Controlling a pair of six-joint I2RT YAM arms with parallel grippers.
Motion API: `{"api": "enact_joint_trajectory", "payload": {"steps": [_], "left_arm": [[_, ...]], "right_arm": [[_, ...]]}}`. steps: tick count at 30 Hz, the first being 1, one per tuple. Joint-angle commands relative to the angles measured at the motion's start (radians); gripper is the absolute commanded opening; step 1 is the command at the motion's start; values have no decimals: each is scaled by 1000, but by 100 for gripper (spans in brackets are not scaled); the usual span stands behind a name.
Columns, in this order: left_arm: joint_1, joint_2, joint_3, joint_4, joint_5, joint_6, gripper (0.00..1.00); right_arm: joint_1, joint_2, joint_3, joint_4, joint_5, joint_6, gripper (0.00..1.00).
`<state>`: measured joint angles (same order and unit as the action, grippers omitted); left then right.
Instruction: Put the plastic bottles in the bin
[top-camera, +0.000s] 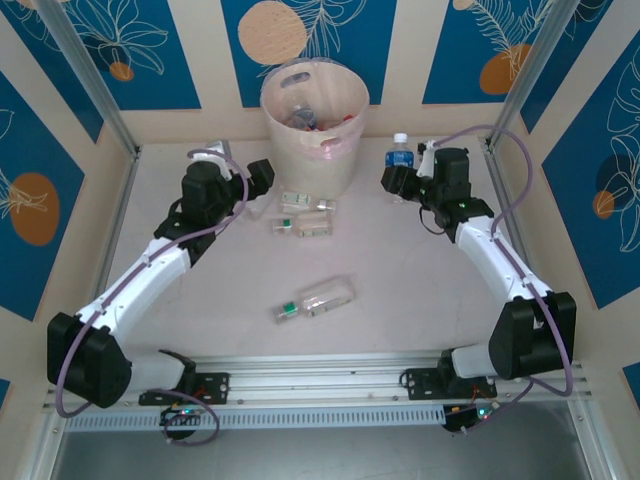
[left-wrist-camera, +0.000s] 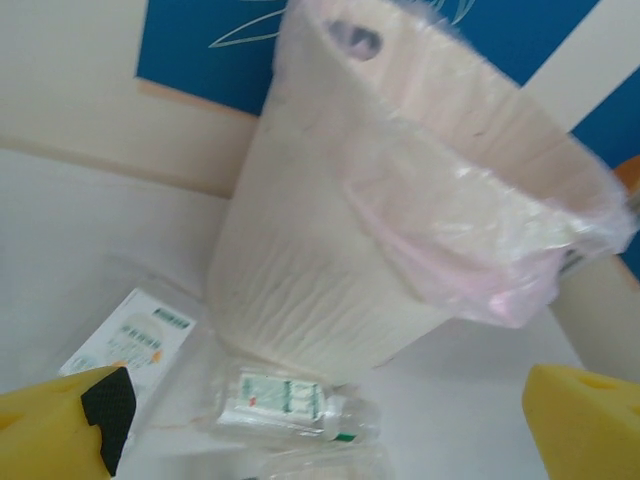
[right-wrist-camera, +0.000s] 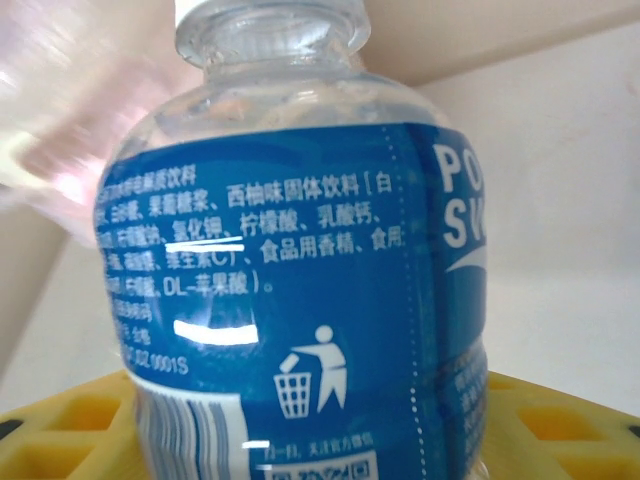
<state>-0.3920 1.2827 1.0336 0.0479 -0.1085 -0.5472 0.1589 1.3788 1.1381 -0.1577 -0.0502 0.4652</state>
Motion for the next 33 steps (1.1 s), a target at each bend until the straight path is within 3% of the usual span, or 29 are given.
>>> {"api": "enact_joint_trajectory", "payload": {"steps": [1,6,9,13,18,21,27,33], "left_arm": [[13,-22,-53,-15,-74,-22,100],[20,7,-113,18,-77,-61,100],[26,40,-125,45,-58,-9,100],[34,93,-153,173,204,279,100],[35,125,-177,189,244,510,100],[34,139,-208,224,372,654,100],[35,180,-201,188,410,746,100],[33,214,-191,164,383,826,100]], "right_arm": [[7,34,149,-2,-94,89,43],[32,151,352,-3,-119,100,43],[56,251,514,-14,-128,92,44],[113,416,769,-122,-48,66,44],[165,610,1057,-203,-20,43,46],[190,724,1236,-286,90,16,47],[233,870,1451,-389,397,-104,51],[270,881,1465,-412,618,-220,73]]}}
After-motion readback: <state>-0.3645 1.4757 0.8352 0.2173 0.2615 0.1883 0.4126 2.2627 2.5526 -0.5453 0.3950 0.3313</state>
